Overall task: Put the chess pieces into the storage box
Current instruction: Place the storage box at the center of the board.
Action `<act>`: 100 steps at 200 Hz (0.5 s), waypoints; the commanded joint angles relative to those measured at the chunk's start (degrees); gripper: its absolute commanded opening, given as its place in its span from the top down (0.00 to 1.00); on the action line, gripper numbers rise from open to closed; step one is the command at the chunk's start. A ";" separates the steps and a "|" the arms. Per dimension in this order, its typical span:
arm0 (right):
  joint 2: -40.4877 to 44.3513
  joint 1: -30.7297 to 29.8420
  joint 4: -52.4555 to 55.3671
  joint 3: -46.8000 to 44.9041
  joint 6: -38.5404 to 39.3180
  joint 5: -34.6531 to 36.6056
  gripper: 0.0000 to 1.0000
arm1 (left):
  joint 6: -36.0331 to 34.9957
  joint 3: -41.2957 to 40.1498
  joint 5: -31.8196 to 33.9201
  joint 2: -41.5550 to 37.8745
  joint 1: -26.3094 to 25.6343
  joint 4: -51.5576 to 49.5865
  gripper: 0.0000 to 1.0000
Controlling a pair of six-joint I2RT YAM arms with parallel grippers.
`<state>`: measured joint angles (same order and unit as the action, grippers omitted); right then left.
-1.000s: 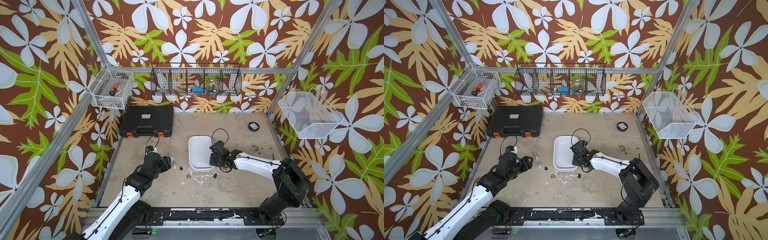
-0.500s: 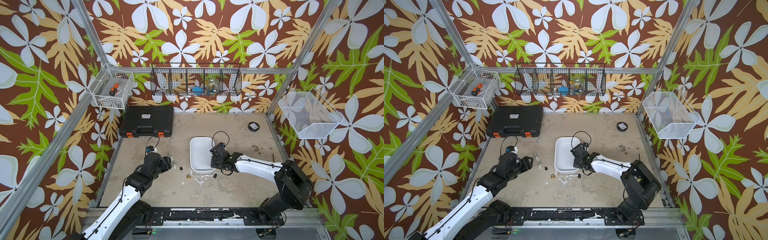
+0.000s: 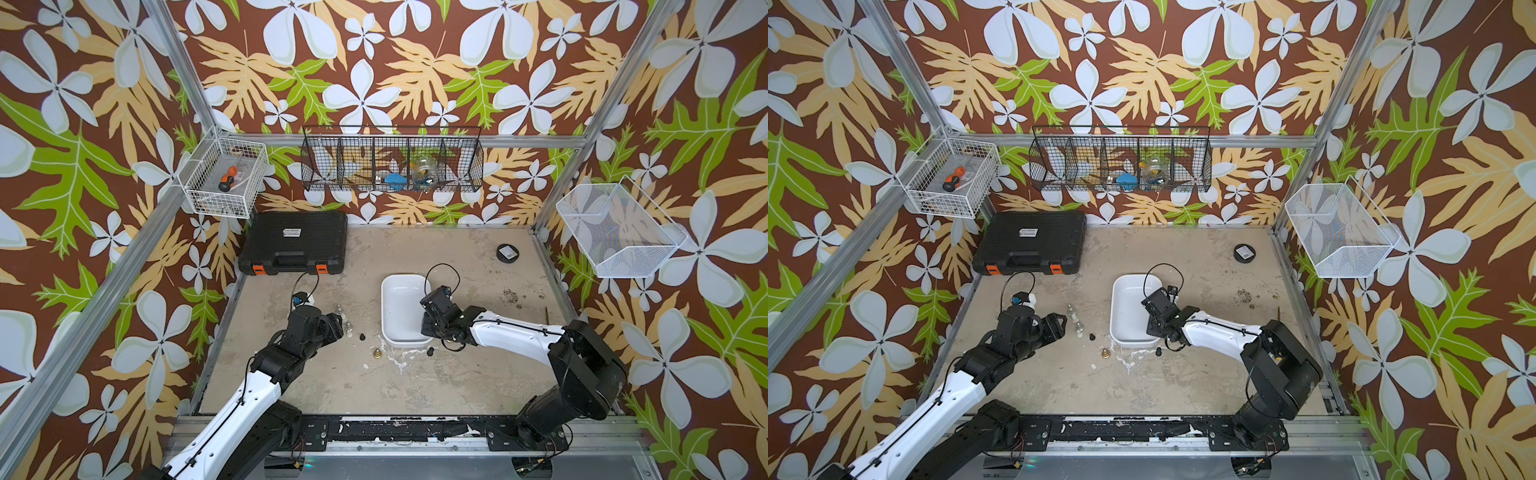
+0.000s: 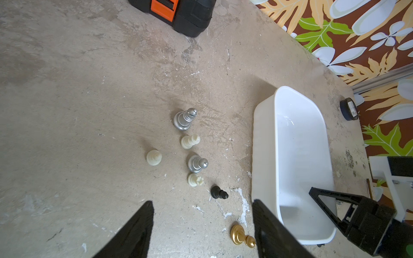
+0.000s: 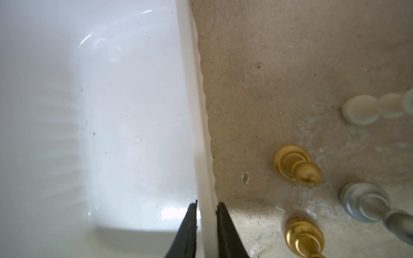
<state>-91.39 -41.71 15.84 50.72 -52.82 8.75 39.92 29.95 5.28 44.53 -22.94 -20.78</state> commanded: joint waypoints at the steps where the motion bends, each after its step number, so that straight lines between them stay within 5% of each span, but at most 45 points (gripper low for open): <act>1: -0.02 -0.10 -0.76 1.00 1.00 -0.62 0.79 | -0.54 0.26 -0.28 0.00 0.00 0.12 0.28; 100: 7.93 -0.02 3.41 7.91 11.43 5.47 0.65 | -6.11 14.57 -0.18 15.30 0.00 -5.22 0.30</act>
<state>-84.82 -41.69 17.87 57.84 -45.82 11.68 36.97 41.10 4.69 55.53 -22.92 -23.81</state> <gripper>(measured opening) 0.340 0.700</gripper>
